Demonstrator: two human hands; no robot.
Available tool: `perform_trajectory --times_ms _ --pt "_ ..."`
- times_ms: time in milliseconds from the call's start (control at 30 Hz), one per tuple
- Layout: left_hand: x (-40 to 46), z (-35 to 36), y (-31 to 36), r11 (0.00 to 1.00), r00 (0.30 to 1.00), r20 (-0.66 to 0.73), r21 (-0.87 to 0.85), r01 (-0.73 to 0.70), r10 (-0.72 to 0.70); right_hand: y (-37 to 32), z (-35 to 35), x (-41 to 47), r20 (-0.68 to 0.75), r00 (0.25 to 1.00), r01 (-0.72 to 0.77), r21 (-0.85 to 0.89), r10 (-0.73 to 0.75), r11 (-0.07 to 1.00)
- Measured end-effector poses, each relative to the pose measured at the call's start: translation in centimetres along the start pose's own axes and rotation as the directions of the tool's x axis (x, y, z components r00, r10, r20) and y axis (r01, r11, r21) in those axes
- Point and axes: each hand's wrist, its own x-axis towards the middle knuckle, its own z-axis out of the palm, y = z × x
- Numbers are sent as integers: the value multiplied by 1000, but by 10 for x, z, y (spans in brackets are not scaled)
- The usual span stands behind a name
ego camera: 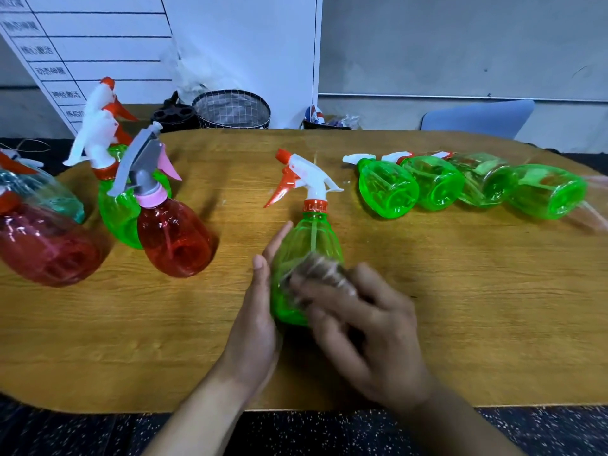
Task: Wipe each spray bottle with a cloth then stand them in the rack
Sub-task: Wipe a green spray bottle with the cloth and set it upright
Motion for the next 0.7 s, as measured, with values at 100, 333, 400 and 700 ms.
perform_trajectory --times_ms 100,333,400,700 --pt "-1 -3 -3 997 999 25 71 18 -19 10 -8 13 -143 967 -214 -10 210 977" --pt "3 -2 -2 999 1000 -16 -27 26 -27 10 2 5 11 981 -194 74 194 978" --pt "4 -1 -1 997 999 -40 -68 27 -29 3 5 -1 64 996 -72 42 70 996" --pt "-1 -1 4 999 998 -48 34 -31 33 8 -2 12 -122 966 -210 155 229 965"
